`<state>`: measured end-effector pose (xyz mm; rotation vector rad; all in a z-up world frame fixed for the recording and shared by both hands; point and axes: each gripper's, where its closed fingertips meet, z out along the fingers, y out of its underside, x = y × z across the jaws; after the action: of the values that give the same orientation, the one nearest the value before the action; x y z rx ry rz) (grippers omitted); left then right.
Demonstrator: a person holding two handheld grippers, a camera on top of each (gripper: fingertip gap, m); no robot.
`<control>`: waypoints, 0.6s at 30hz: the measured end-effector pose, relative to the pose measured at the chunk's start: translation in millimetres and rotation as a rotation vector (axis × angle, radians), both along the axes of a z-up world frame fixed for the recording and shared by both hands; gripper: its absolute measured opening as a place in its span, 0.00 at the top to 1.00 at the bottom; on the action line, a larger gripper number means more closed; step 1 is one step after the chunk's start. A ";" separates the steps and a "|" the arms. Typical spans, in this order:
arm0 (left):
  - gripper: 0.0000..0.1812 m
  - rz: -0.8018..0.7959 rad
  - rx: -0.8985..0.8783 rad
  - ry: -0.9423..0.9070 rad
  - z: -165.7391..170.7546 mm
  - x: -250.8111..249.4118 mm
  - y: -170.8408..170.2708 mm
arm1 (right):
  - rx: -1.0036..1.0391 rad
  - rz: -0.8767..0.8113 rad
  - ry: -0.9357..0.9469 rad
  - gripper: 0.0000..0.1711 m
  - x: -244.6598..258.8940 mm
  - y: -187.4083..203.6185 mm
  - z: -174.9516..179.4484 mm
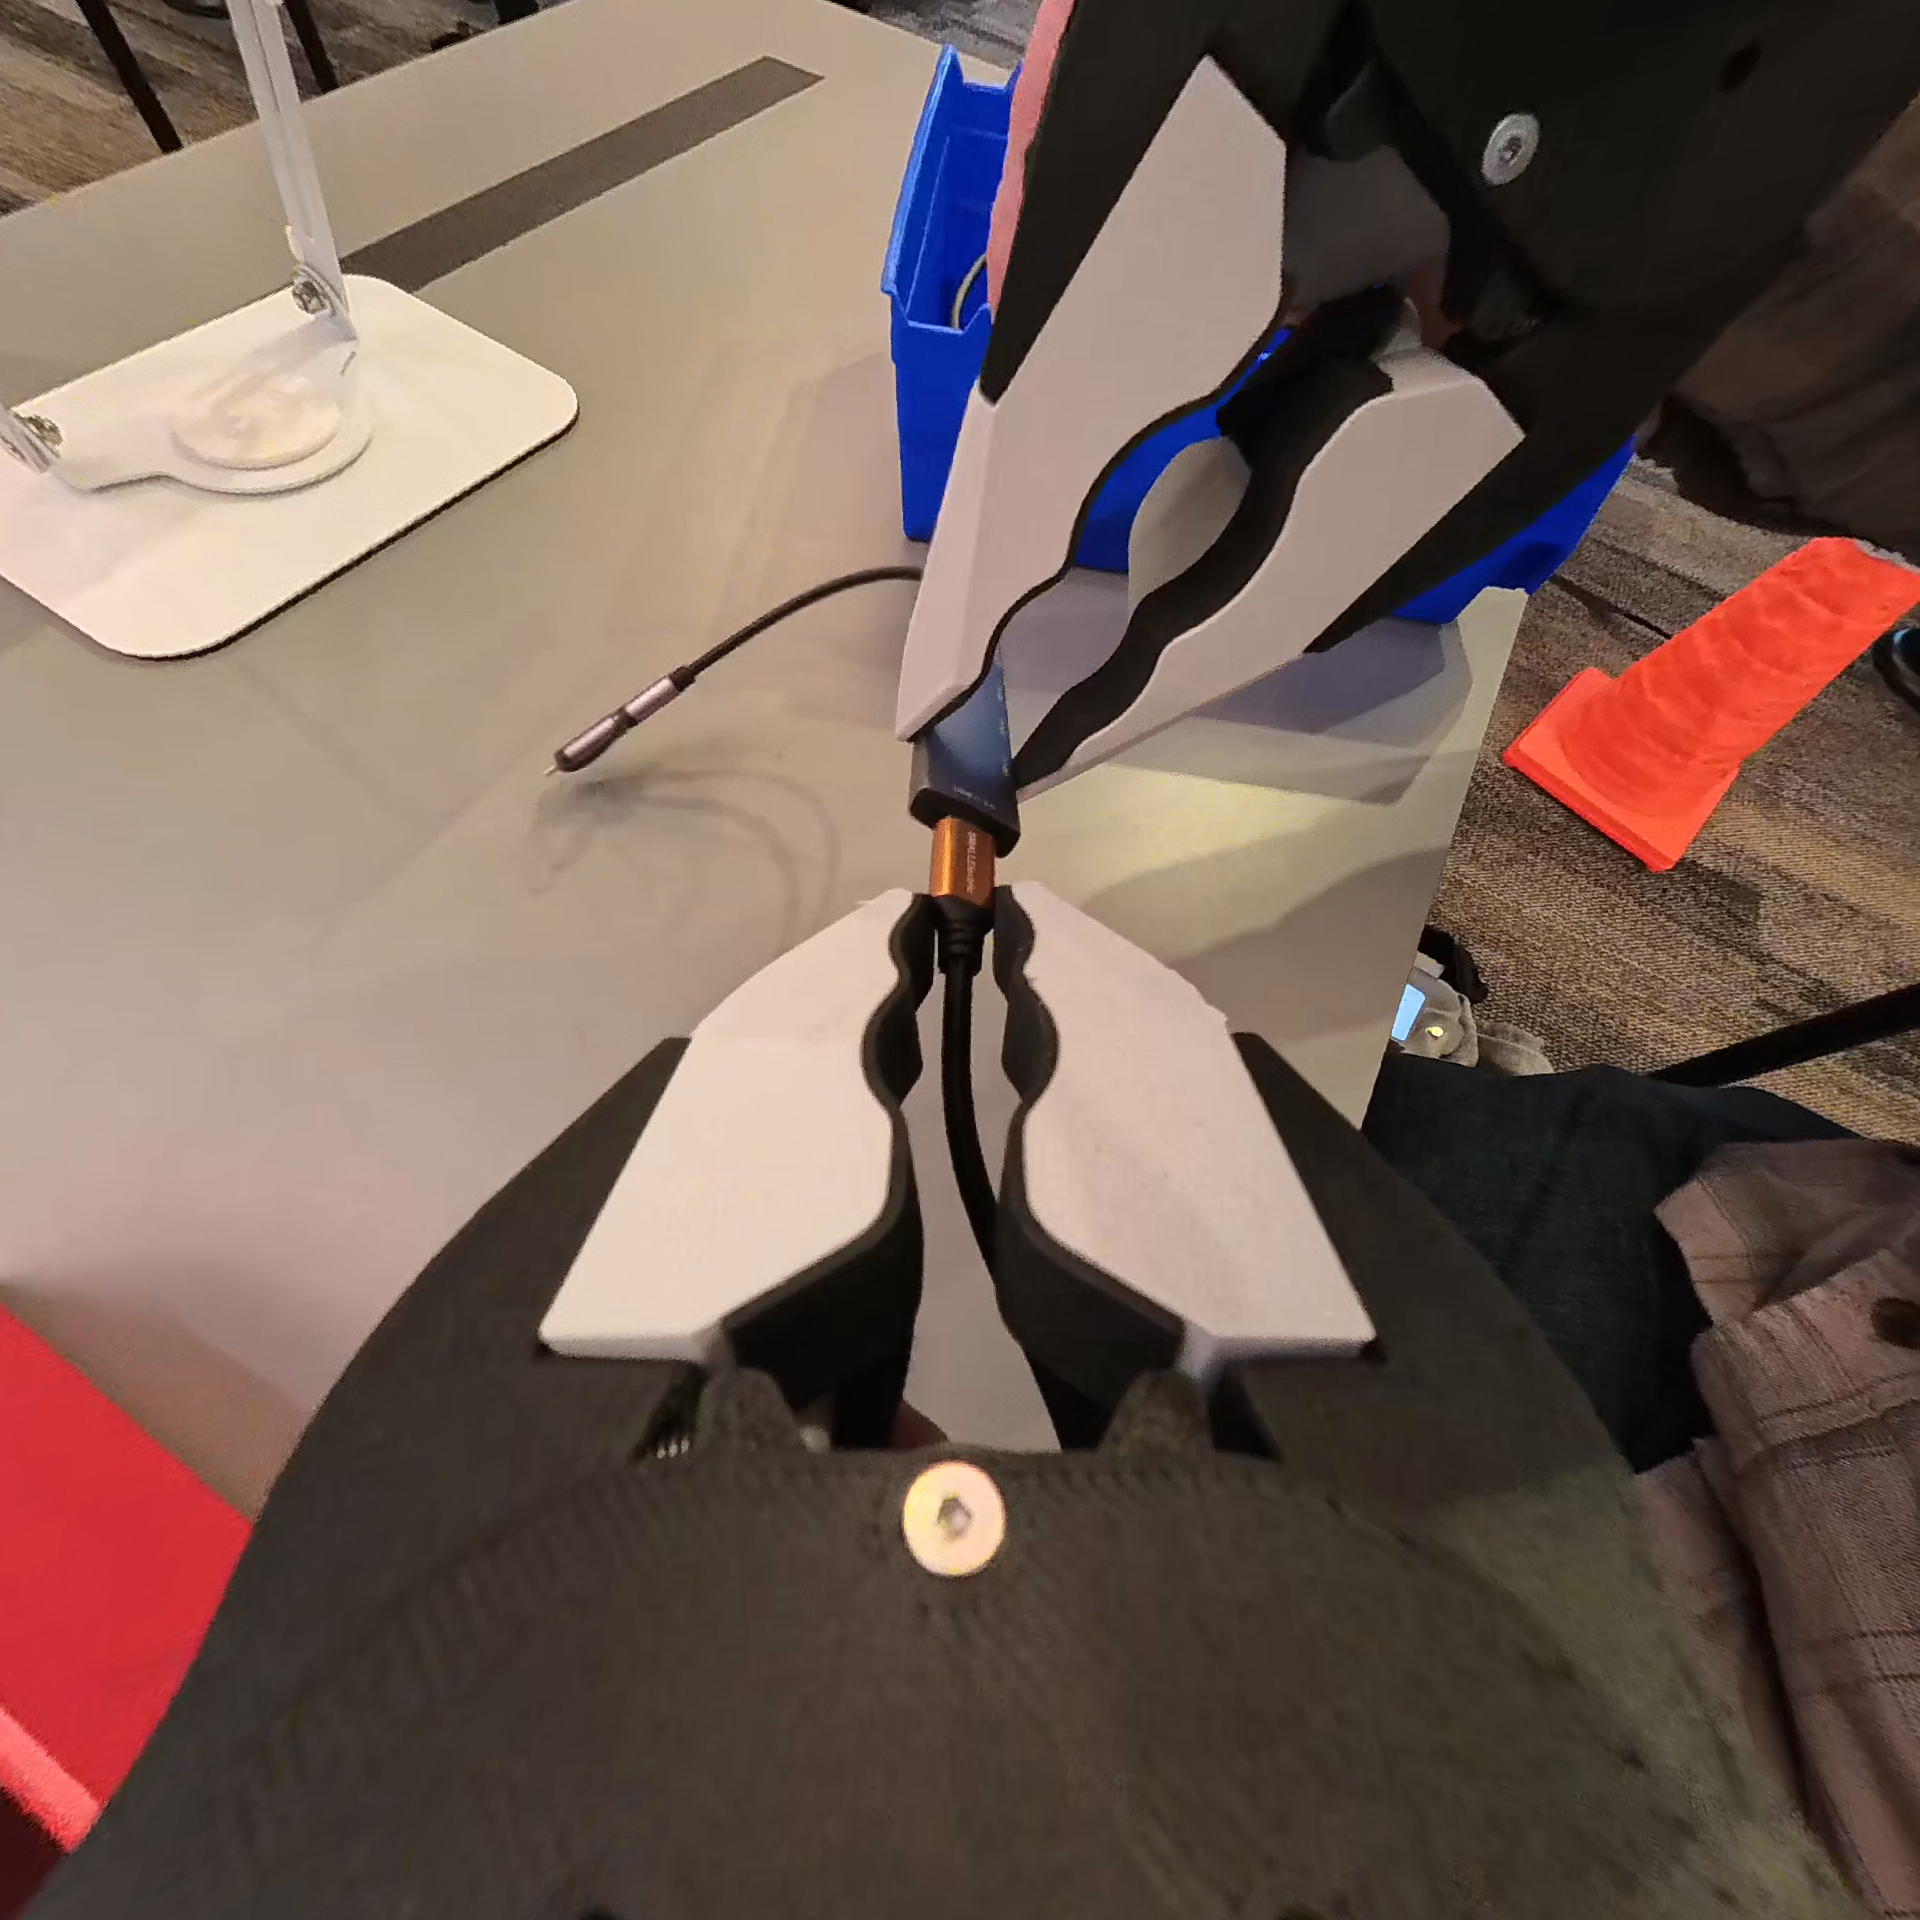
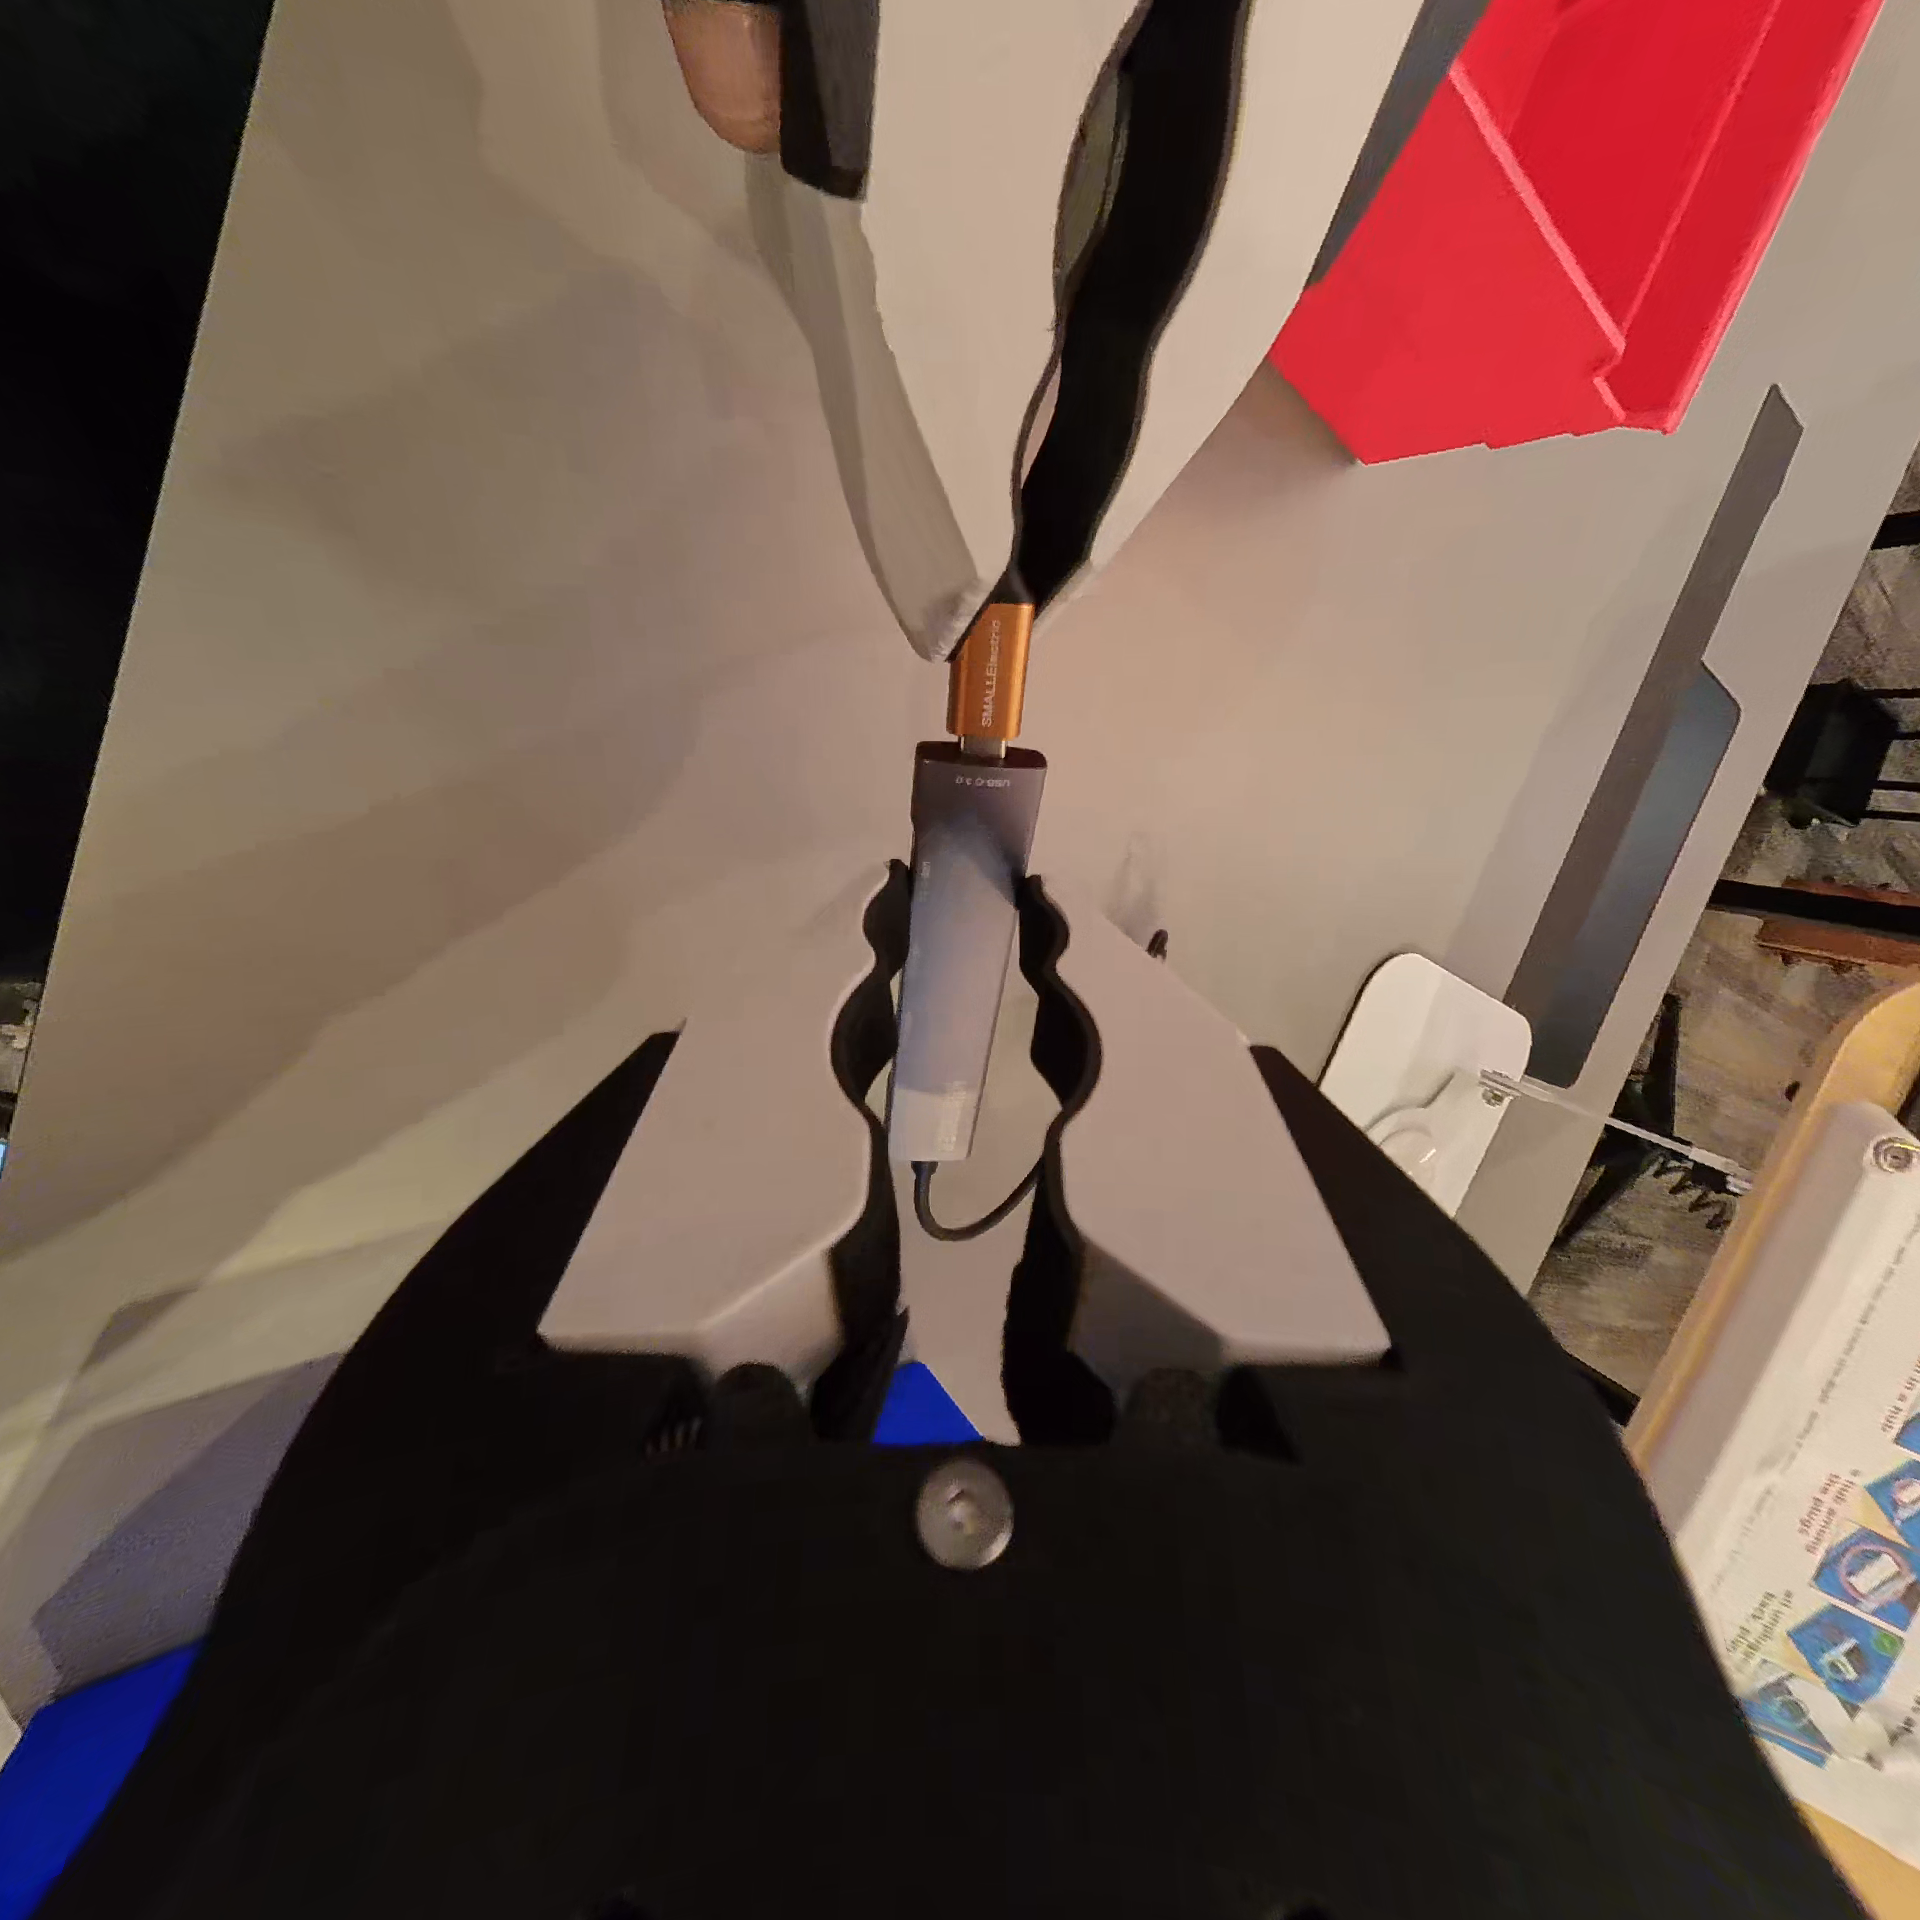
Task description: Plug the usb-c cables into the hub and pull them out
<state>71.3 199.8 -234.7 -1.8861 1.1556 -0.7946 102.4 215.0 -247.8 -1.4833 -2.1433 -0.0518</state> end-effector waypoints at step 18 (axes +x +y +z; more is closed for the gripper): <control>0.94 0.009 -0.023 0.015 -5.7 -5.1 3.6 | -0.002 -0.008 0.044 0.90 -6.1 2.1 -4.5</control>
<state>66.2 203.4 -240.5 -1.9174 1.1510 -0.7936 96.3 217.2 -252.3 -1.4806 -2.1036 -0.0201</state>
